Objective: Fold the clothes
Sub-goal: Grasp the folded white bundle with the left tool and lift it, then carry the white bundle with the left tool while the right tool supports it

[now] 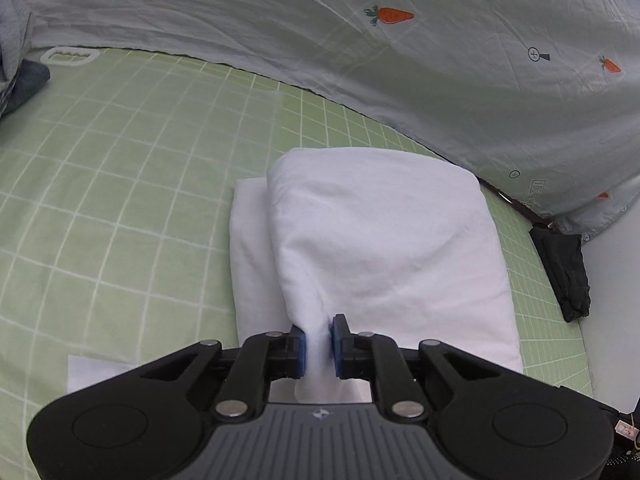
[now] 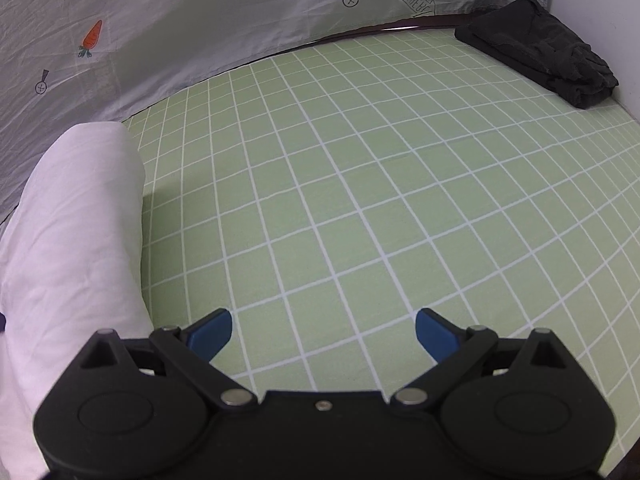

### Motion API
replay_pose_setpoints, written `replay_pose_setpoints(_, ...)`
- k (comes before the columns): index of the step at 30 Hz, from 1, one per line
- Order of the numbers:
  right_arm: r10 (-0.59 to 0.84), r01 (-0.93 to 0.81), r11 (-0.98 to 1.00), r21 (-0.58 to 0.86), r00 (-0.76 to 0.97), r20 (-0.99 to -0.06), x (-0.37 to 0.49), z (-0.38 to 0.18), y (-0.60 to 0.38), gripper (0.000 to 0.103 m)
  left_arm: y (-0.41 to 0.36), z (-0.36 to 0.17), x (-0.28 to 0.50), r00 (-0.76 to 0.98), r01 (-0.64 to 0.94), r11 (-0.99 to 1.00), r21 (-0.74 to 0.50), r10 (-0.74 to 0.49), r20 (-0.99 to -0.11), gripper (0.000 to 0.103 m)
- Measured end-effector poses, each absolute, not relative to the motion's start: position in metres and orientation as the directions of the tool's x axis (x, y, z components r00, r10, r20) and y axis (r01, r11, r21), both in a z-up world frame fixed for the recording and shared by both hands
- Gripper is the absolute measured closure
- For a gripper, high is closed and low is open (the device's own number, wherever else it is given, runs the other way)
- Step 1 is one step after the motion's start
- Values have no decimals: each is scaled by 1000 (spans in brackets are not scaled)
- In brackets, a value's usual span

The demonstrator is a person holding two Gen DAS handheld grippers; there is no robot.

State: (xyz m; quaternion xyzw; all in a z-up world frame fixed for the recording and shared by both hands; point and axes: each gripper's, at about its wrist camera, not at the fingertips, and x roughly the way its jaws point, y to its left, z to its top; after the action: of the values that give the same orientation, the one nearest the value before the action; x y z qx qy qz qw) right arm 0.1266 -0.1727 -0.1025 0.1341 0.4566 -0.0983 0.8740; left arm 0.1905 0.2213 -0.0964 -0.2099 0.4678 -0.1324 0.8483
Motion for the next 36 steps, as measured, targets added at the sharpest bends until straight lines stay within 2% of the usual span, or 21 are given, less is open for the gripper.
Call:
replay_pose_setpoints(3, -25, 280, 941, 190, 618, -786, 131, -91, -166, 4, 221, -99, 197, 521, 56, 882, -468, -426, -739, 78)
replay_pose_setpoints(6, 28, 231, 941, 246, 673, -739, 139, -79, -156, 4, 217, -104, 199, 515, 87, 907, -411, -394, -761, 60)
replay_pose_setpoints(8, 69, 190, 944, 271, 687, -723, 147, -74, -146, 4, 221, -109, 199, 514, 72, 906, -417, -392, -763, 46)
replay_pose_setpoints(10, 109, 152, 945, 290, 689, -717, 156, -73, -135, 4, 228, -115, 198, 513, 49, 895, -443, -403, -758, 42)
replay_pose_setpoints(18, 258, 15, 936, 352, 650, -715, 191, -81, -95, 4, 241, -131, 200, 489, 9, 827, -563, -494, -719, 42)
replay_pose_setpoints(27, 399, 18, 871, 491, 559, -727, 216, -111, -84, 3, 249, -146, 203, 461, -23, 734, -678, -594, -659, 42)
replay_pose_setpoints(28, 412, 19, 863, 505, 550, -726, 218, -114, -83, 3, 248, -147, 203, 459, -19, 726, -687, -604, -651, 43)
replay_pose_setpoints(30, 431, 27, 848, 530, 549, -717, 217, -116, -85, 5, 246, -148, 204, 456, -8, 711, -703, -623, -635, 54)
replay_pose_setpoints(32, 450, 38, 829, 559, 550, -704, 215, -118, -89, 15, 242, -148, 205, 449, 6, 700, -714, -640, -623, 69)
replay_pose_setpoints(35, 457, 19, 822, 570, 575, -678, 207, -113, -90, 33, 232, -139, 206, 441, 53, 720, -692, -639, -631, 78)
replay_pose_setpoints(36, 459, 13, 819, 574, 585, -669, 204, -111, -91, 43, 229, -135, 206, 440, 64, 726, -684, -636, -634, 79)
